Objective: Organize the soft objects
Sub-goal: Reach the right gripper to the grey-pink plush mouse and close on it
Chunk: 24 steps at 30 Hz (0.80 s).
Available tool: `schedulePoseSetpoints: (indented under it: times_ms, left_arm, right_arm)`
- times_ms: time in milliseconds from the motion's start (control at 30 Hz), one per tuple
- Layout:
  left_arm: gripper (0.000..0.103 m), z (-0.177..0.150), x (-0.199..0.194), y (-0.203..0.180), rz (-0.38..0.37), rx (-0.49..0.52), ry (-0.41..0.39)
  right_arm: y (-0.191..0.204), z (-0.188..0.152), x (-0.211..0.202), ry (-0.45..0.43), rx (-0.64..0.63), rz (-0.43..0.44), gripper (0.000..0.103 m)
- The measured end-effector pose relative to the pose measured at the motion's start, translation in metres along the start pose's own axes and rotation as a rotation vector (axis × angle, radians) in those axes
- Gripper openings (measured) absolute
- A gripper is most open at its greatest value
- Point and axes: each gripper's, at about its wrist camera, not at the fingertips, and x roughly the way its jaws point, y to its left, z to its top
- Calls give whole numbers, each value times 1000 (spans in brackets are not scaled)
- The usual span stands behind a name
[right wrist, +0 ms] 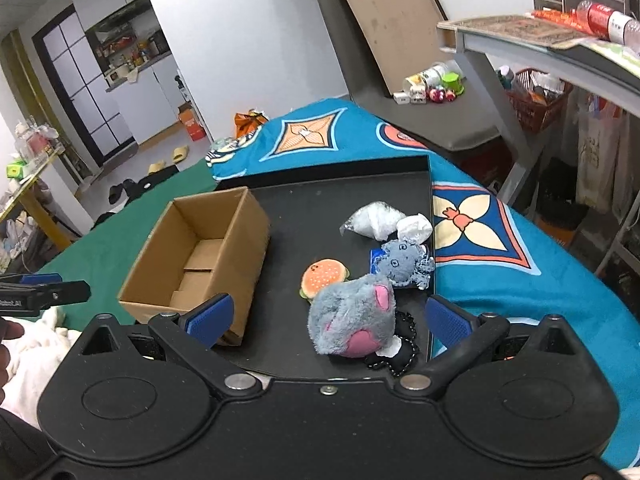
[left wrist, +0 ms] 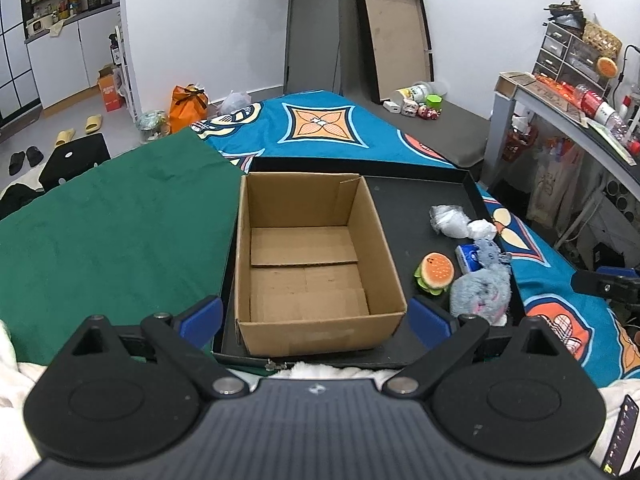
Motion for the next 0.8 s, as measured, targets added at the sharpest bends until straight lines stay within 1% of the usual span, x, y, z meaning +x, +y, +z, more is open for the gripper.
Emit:
schedulePoseSetpoints:
  times_ms: [167,267,500,667,800]
  left_arm:
    - [98,1,16,5,25,2,9]
    - [98,2,25,7,44,9,12]
    - [97,10,47,21,85,-5,10]
    - [96,15,66,29,120,8,29]
    - [96,21,80,34,135,44,37]
  right_arm:
    - [-3,0,19,20,-3,-30,103]
    - [-6,2,29,14,5,-44,103]
    - [-9,4,53,46,-53,-60,103]
    - [-22,-5,69,69,-12,-69,103]
    - [-25,-8,80,72,5,-71,103]
